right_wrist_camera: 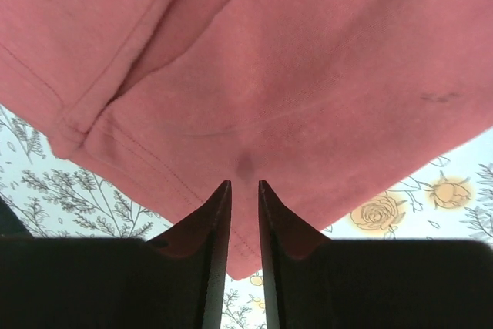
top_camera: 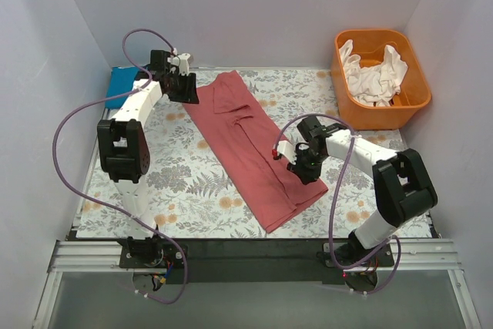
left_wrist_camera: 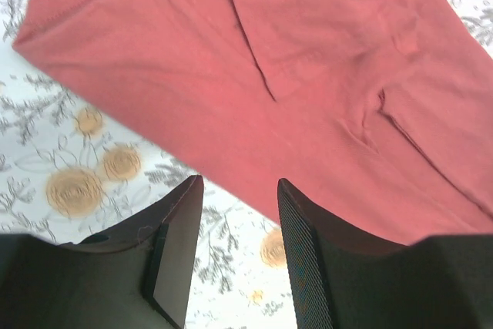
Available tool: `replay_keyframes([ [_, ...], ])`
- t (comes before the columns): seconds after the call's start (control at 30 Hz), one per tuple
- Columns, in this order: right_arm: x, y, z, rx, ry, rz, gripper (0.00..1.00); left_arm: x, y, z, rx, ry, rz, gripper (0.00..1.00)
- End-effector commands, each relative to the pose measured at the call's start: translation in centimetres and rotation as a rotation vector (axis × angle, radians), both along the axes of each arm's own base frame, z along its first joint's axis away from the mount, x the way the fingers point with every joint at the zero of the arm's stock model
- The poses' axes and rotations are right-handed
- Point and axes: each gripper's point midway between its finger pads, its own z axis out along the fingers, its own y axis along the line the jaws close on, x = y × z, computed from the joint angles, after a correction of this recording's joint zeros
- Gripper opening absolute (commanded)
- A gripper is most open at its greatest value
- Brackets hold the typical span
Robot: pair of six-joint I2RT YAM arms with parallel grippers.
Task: Fold and stack the t-shirts
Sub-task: Fold the tshirt
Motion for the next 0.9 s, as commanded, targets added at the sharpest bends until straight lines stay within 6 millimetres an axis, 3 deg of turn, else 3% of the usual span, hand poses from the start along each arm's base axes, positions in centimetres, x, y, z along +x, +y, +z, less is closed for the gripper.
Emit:
replay_keyframes([
  [0.0, -0.1, -0.5, -1.3, -0.052, 0.008, 0.043, 0.25, -1.8, -0.2, 2.8, -0.022, -0.046, -0.008, 0.43],
  [0.13, -1.9, -0.1, -2.7, -0.076, 0.060, 0.089, 0.24, -3.8, -0.2, 2.3, -0.028, -0.011, -0.007, 0.43],
  [0.33, -7.9, 2.6, -3.9, -0.044, 0.164, 0.270, 0.24, -7.8, -0.1, -0.3, -0.030, 0.100, 0.003, 0.42],
  [0.53, -17.3, 10.4, -0.8, 0.132, 0.313, 0.531, 0.24, -11.2, -2.6, -2.4, -0.034, 0.183, -0.066, 0.42],
  [0.57, -18.0, 11.4, -0.5, 0.165, 0.327, 0.550, 0.24, -11.5, -3.1, -2.7, -0.024, 0.192, -0.075, 0.42],
  [0.63, -18.4, 12.5, -0.1, 0.184, 0.327, 0.565, 0.25, -11.3, -3.6, -3.1, -0.020, 0.203, -0.078, 0.42],
  [0.7, -17.3, 12.7, -0.1, 0.166, 0.282, 0.559, 0.27, -11.0, -3.7, -3.5, 0.005, 0.208, -0.070, 0.42],
  [0.8, -14.5, 13.1, 1.1, 0.186, 0.192, 0.531, 0.31, -10.1, -4.0, -4.8, 0.031, 0.228, -0.064, 0.41],
  [0.83, -12.5, 13.5, 2.2, 0.218, 0.147, 0.490, 0.33, -9.6, -4.1, -4.9, 0.036, 0.223, -0.064, 0.41],
  [0.87, -11.3, 13.6, 2.8, 0.226, 0.124, 0.456, 0.34, -9.6, -4.2, -6.1, 0.043, 0.251, -0.062, 0.41],
])
